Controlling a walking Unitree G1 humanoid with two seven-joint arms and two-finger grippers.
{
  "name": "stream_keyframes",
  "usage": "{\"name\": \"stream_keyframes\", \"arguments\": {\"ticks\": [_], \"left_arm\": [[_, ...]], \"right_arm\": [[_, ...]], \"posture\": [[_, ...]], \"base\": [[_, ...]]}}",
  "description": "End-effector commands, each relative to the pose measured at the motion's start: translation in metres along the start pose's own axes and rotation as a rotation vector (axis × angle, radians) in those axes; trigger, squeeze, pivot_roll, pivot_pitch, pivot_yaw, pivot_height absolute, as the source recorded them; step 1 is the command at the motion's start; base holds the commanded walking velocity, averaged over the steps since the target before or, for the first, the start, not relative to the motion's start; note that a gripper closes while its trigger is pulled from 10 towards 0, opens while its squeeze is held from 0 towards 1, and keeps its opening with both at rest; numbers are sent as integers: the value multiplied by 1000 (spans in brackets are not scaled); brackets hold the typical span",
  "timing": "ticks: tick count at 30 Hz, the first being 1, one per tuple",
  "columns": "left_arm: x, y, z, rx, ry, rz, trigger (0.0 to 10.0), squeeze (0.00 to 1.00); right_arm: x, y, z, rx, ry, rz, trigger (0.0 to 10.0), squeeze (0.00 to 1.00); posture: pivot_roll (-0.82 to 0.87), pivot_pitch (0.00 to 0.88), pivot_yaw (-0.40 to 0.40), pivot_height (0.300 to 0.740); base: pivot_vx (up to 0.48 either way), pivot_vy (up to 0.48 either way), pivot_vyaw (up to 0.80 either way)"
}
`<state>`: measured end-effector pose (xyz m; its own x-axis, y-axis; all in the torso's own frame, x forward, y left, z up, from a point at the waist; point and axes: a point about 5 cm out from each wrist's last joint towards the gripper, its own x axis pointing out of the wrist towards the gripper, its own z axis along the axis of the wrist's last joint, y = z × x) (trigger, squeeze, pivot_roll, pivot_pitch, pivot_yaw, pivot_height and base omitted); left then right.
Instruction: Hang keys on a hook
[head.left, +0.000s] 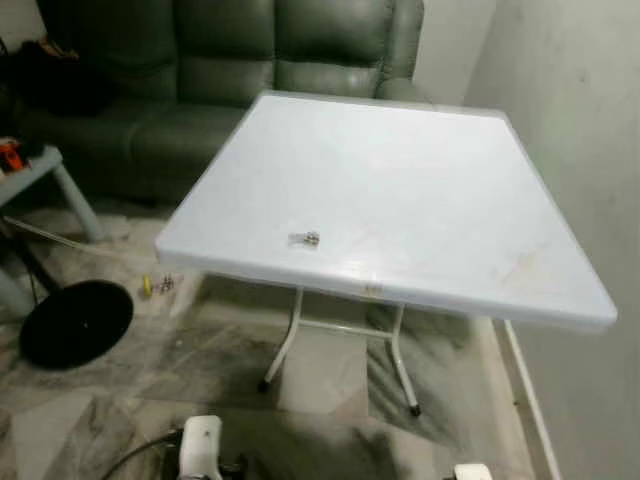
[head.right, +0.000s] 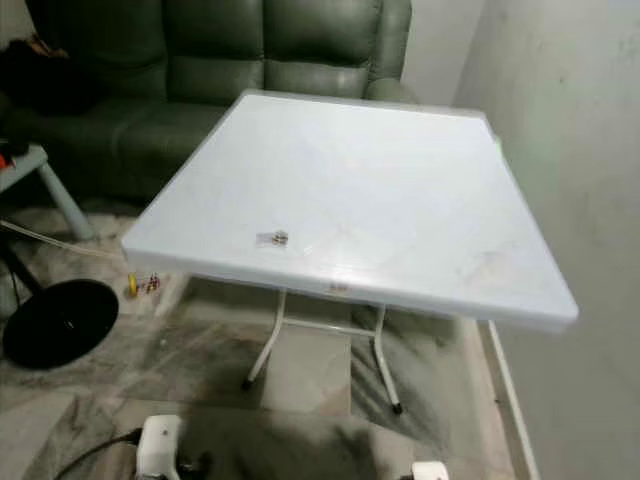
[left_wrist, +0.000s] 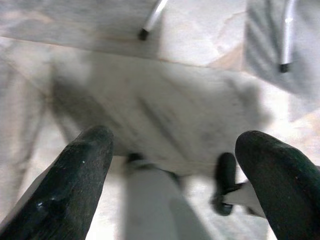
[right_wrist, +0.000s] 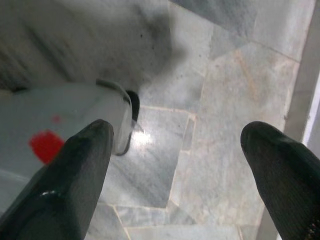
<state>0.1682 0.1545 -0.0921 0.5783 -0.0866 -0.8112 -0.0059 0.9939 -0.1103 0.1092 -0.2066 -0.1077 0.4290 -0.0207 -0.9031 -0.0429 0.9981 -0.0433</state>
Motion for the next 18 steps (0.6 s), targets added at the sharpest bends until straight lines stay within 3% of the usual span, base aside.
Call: {"name": "stream_keyframes", "arguments": {"ticks": [1,11,18], "left_arm": [[-2,12,-2,3,8,29,10000,0],[-2,11,-1,1,5,30,10000,0],[-2,11,-1,14,5,33,10000,0]], "right_arm": [[1,11,-2,-3,13,38,10000,0],[1,12,-2,-3,13,38,10000,0],[2,12,1,-7,5,41,10000,0]], "posture": [[-24,0,-51,715],[-22,0,-54,715],[-22,0,-55,715]], "base": [[0,405,0],[0,392,0],[0,0,0]]}}
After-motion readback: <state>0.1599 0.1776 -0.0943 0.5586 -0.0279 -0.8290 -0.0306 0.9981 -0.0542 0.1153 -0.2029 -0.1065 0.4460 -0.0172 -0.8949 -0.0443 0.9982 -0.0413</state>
